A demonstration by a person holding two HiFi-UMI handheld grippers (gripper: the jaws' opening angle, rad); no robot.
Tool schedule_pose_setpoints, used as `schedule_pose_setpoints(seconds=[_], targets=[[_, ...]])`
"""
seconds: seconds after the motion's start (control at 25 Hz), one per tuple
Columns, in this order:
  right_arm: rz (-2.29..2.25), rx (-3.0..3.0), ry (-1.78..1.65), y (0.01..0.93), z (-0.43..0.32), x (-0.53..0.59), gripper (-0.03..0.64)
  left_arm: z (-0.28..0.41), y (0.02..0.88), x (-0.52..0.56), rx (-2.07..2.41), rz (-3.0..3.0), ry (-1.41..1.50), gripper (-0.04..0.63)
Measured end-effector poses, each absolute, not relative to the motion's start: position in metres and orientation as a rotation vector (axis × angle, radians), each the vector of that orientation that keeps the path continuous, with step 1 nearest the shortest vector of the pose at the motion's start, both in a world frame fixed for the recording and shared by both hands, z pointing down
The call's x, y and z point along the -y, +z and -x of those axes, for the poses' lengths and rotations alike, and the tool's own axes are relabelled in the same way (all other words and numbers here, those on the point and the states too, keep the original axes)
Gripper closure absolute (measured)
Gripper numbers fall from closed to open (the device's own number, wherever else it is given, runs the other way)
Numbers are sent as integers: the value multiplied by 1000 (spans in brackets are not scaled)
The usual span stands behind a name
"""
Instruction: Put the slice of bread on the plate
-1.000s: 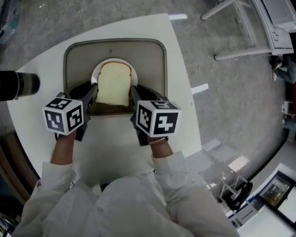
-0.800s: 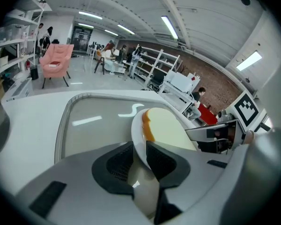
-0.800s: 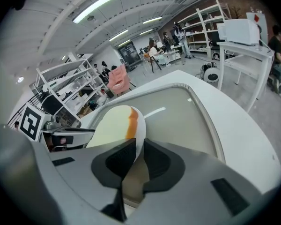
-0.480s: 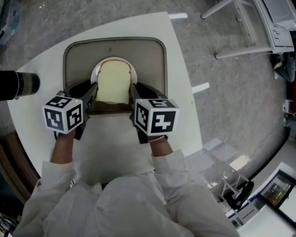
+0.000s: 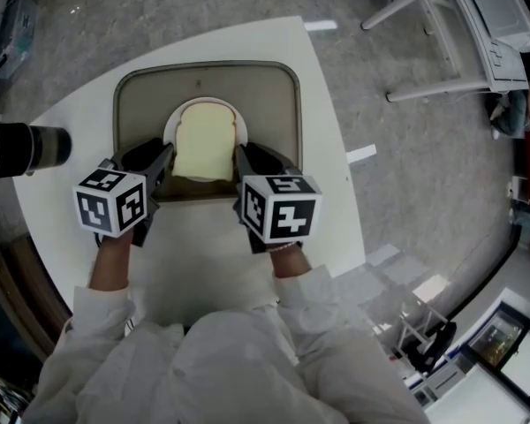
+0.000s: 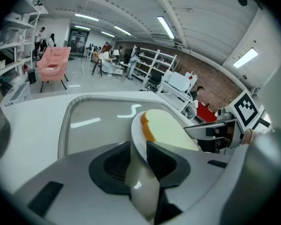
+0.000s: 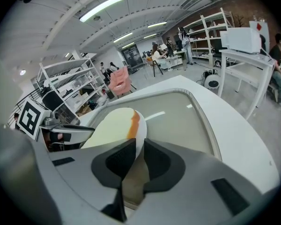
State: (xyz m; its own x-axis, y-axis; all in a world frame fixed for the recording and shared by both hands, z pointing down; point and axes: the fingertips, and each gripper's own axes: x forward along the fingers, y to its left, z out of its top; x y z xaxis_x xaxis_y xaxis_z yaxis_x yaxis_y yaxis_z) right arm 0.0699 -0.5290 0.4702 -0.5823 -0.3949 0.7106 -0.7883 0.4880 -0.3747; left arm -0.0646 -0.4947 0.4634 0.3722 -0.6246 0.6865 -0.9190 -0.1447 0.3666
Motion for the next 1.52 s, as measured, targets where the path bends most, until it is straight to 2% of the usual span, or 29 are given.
schedule_pose_setpoints(seconds=[0.48,1.16,1.52], targets=[[-988,2228,962,456,-76,515,569,72,452,480,1380,-1907,479,505],[-972,2452,959,395,-45,398,586,64,392,390,1330,-2114,321,506],[-1058,2548,931,357,-40,308,597,49,357,303,1228,-2242,251,563]])
